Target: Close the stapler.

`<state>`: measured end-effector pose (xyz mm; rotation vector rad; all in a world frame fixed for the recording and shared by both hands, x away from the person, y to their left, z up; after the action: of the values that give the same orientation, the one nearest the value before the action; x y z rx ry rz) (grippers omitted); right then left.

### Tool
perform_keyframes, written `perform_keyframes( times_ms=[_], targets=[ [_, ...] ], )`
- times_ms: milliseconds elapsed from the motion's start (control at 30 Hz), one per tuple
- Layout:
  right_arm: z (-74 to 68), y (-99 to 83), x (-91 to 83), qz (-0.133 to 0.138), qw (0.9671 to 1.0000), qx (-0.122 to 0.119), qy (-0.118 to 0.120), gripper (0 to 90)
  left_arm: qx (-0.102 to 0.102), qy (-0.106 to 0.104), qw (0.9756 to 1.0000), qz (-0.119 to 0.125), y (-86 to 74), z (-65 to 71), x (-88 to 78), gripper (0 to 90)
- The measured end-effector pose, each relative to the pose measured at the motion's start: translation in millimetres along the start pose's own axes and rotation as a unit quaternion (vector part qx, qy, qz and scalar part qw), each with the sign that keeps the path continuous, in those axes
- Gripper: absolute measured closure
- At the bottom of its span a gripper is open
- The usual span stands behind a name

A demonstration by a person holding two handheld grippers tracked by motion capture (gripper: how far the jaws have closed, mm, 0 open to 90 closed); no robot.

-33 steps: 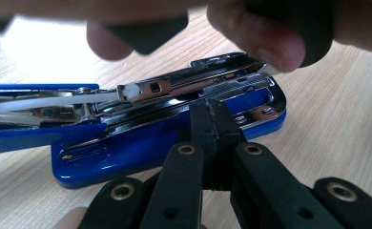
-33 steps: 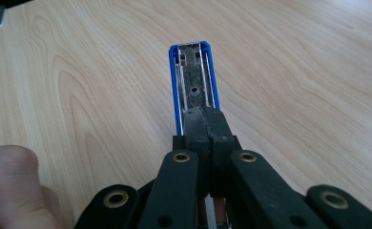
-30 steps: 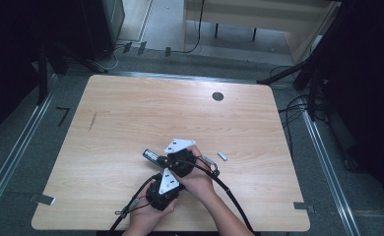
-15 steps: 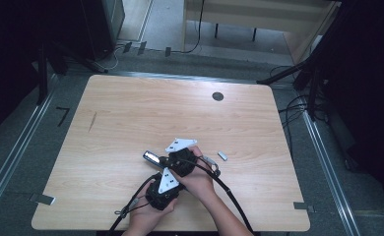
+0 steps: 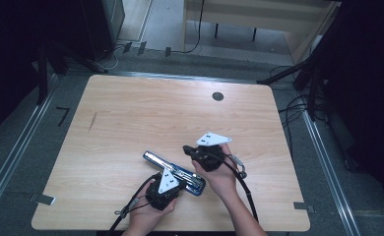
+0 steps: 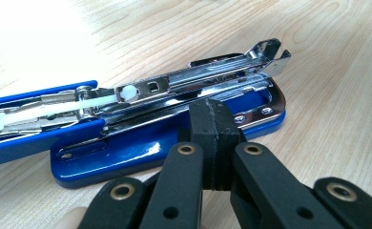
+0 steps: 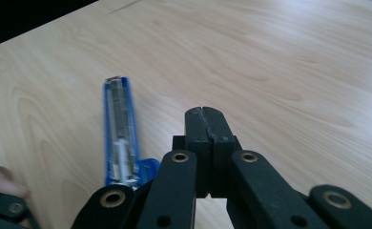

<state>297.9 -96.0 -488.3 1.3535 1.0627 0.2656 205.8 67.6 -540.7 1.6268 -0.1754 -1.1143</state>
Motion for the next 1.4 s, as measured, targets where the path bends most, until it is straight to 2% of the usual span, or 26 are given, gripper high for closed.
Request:
perform_keyframes(
  times_ms=[33,67,100,200,233,367,500,800,933,1033,1067,1100,1200,1300,1400],
  targets=[
    [0.0,0.0,0.0,0.0,1.0,0.0,0.0,90.0,0.0,0.0,1.0,0.0,0.0,0.0,0.0,90.0],
    [10.3,-2.0,-7.6,0.008,0.9999,0.009,-0.009,84.1,0.0,0.0,1.0,0.0,0.0,0.0,0.0,90.0],
    [10.3,-2.0,-7.6,0.008,0.9999,0.009,-0.009,84.1,0.0,0.0,1.0,0.0,0.0,-0.1,0.0,90.0],
    [28.0,-6.7,-22.9,0.014,0.9989,0.022,-0.038,83.4,0.0,0.0,1.0,0.0,0.0,-0.1,0.0,90.0],
    [28.0,-6.7,-22.9,0.014,0.9989,0.022,-0.038,83.4,0.0,0.0,1.0,0.0,0.0,-0.1,0.0,90.0],
    [47.5,-16.1,-36.6,0.02,0.9971,0.04,-0.062,81.3,-0.001,0.001,1.0,0.0,0.0,0.1,-0.1,90.0],
    [56.1,-24.1,-41.3,0.017,0.9958,0.051,-0.074,81.1,0.0,0.0,1.0,0.0,0.0,0.2,0.0,90.0],
    [75.1,-48.4,-44.9,0.0,0.9942,0.051,-0.095,82.6,0.0,0.0,1.0,0.0,0.0,0.1,-0.1,90.0],
    [81.4,-51.6,-46.8,-0.005,0.9943,0.061,-0.087,82.9,-0.001,-0.001,1.0,-0.001,0.0,-0.3,-0.3,90.0],
    [84.9,-54.0,-49.3,-0.006,0.995,0.058,-0.081,80.1,-0.004,-0.003,1.0,-0.001,0.0,-0.7,-0.4,90.0],
    [85.2,-56.1,-49.8,-0.012,0.9957,0.039,-0.083,78.9,-0.003,-0.006,1.0,-0.001,-0.2,-0.9,-0.6,90.0],
    [85.2,-56.1,-49.8,-0.012,0.9957,0.039,-0.083,78.9,-0.004,-0.008,1.0,-0.001,-0.3,-1.0,-0.7,90.0],
    [86.0,-59.8,-49.8,-0.024,0.9967,0.019,-0.076,76.8,-0.002,-0.008,1.0,-0.002,-0.3,-0.9,-0.9,90.0],
    [88.2,-63.2,-50.1,-0.028,0.9969,0.025,-0.07,76.3,-0.004,-0.009,0.9999,0.0,-0.4,-1.1,-0.7,90.0],
    [88.9,-65.7,-51.2,-0.036,0.9962,0.016,-0.078,76.4,-0.005,-0.01,0.9999,-0.001,-0.4,-1.5,-0.8,90.0]
  ],
)
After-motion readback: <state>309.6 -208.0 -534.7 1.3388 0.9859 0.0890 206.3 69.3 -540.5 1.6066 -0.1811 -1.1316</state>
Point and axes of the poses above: each handheld gripper's, and its own axes: x roughly forward along the jaws, y roughly out of its top, z roughly to its right, the point moved 1 cm from there along x, roughly forward along the jaws, and after that the axes turned 4 degrees about z, right-handed, at the moved point
